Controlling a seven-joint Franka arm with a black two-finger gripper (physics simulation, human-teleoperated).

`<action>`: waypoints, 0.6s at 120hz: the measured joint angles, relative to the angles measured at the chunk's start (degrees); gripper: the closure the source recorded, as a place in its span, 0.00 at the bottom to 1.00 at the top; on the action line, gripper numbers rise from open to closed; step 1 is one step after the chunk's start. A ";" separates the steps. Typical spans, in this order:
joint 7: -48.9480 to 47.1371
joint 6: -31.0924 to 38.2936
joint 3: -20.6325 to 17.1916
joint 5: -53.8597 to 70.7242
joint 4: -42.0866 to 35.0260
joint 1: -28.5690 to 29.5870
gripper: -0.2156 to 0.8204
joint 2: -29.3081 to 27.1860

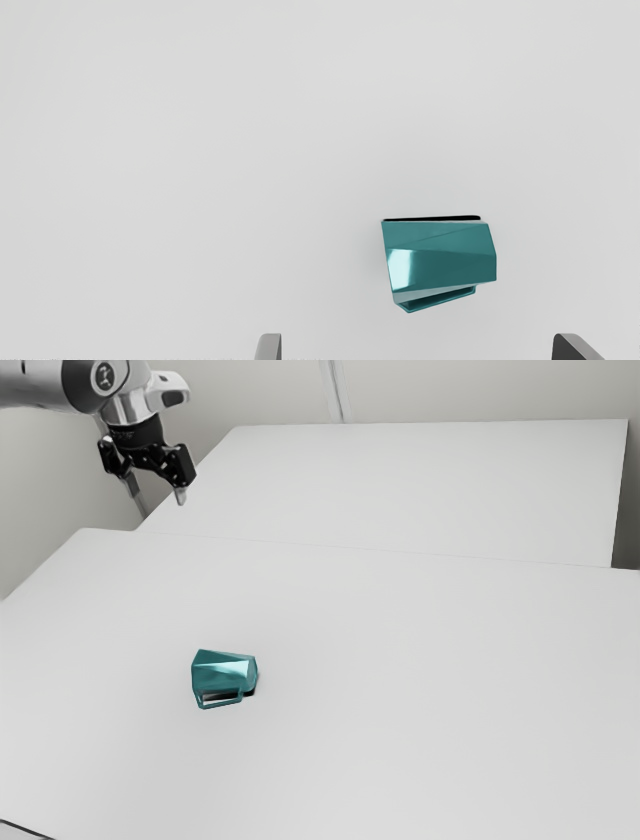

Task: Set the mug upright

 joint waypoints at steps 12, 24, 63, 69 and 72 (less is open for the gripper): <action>0.01 0.12 -0.04 -0.95 -0.20 -0.25 0.22 0.08; -0.15 2.17 0.37 -3.04 -5.57 -0.50 0.22 -2.31; -2.41 21.33 3.91 -15.65 -31.57 1.12 0.23 -14.31; -2.81 25.52 4.33 -17.83 -36.69 1.50 0.23 -16.24; -3.00 27.60 4.43 -18.97 -38.94 1.67 0.23 -17.04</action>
